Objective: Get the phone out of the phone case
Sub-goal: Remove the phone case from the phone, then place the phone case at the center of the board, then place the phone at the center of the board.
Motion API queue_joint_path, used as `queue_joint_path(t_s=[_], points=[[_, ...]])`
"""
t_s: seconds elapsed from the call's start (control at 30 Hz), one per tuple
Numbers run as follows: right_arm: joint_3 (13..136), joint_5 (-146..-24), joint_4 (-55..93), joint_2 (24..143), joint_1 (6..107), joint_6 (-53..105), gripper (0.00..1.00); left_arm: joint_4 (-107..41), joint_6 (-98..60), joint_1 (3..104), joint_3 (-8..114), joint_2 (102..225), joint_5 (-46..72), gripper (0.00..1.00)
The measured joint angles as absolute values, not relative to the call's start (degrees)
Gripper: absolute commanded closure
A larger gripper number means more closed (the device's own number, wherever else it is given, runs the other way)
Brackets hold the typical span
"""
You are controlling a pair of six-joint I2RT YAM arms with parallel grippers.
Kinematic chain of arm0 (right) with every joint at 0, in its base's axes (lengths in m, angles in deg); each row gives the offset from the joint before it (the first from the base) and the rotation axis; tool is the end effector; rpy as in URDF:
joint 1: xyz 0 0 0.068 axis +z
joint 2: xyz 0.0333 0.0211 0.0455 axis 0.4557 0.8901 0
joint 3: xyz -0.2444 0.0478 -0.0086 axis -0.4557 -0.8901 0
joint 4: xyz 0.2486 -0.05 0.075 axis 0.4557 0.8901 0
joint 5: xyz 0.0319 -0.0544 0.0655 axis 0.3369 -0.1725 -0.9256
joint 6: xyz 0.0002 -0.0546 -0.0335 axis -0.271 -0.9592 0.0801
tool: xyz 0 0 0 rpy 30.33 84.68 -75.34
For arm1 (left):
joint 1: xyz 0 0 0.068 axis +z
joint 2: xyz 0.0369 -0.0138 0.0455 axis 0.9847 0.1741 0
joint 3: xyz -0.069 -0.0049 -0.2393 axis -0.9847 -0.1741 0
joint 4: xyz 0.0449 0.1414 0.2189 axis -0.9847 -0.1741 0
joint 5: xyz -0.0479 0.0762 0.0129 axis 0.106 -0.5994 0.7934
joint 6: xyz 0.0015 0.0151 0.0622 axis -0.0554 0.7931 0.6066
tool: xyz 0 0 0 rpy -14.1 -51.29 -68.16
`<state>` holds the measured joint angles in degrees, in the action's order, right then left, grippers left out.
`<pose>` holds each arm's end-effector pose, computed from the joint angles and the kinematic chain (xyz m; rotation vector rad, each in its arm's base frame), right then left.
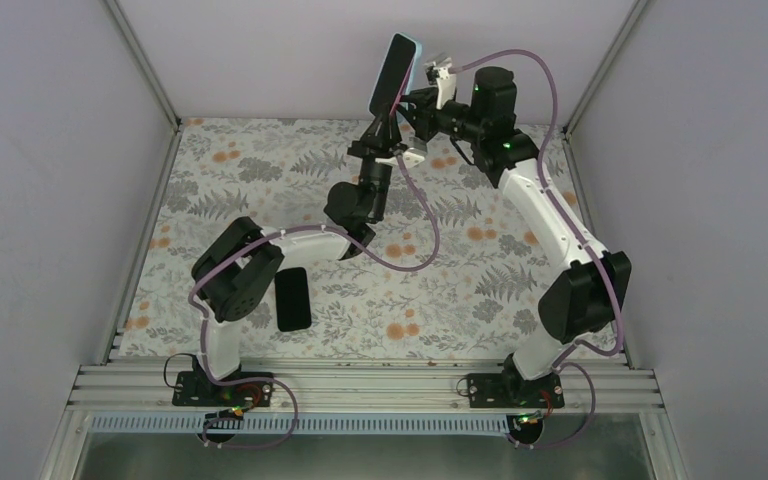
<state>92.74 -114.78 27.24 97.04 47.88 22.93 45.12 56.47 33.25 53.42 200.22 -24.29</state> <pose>0.3653 0.1705 0.3902 -0.7334 1.6217 0.8695 0.3110 -0.2951 0.3011 0.4228 0.8769 0.4928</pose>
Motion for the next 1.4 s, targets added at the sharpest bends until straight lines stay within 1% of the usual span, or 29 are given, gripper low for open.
queue_joint_path(t_s=[0.33,0.5,0.57,0.63,0.73,0.87,0.97,1.07,1.17,1.27,1.4], points=[[92.7,-114.6,29.2,97.1,46.7,23.6,0.97,42.3,55.3,33.2,53.1,199.6,-23.5,0.98],[95.4,-112.2,34.6,99.4,47.0,20.8,0.97,37.2,52.9,33.6,48.7,195.7,-23.7,0.98],[96.9,-106.2,38.1,101.3,46.8,16.9,0.97,33.3,52.2,34.9,45.3,191.6,-25.0,0.98],[97.0,-101.2,38.6,103.1,44.4,13.0,0.97,27.9,52.0,36.2,41.8,186.5,-24.3,0.98],[95.9,-94.8,42.2,104.8,39.6,9.0,0.97,25.3,51.9,36.9,37.8,179.7,-25.4,0.98],[94.3,-91.7,47.7,105.1,34.6,5.4,0.97,23.3,52.6,37.2,32.8,171.3,-26.6,0.98],[94.3,-93.2,53.2,105.1,33.7,2.3,0.97,23.1,55.2,38.0,25.1,166.4,-27.1,0.98],[91.9,-98.5,59.2,104.4,34.1,-1.5,0.97,21.8,58.7,40.9,14.1,162.6,-27.4,0.98],[84.3,-103.8,65.5,102.4,34.3,-5.6,0.97,12.2,61.3,46.1,4.4,158.6,-26.4,0.98],[76.9,-106.5,69.9,101.8,34.5,-8.4,0.96,9.2,63.1,50.9,-0.4,156.5,-25.6,0.98],[69.3,-108.0,72.8,101.7,34.5,-10.3,0.97,8.9,66.2,57.1,-7.4,155.5,-24.4,0.98]])
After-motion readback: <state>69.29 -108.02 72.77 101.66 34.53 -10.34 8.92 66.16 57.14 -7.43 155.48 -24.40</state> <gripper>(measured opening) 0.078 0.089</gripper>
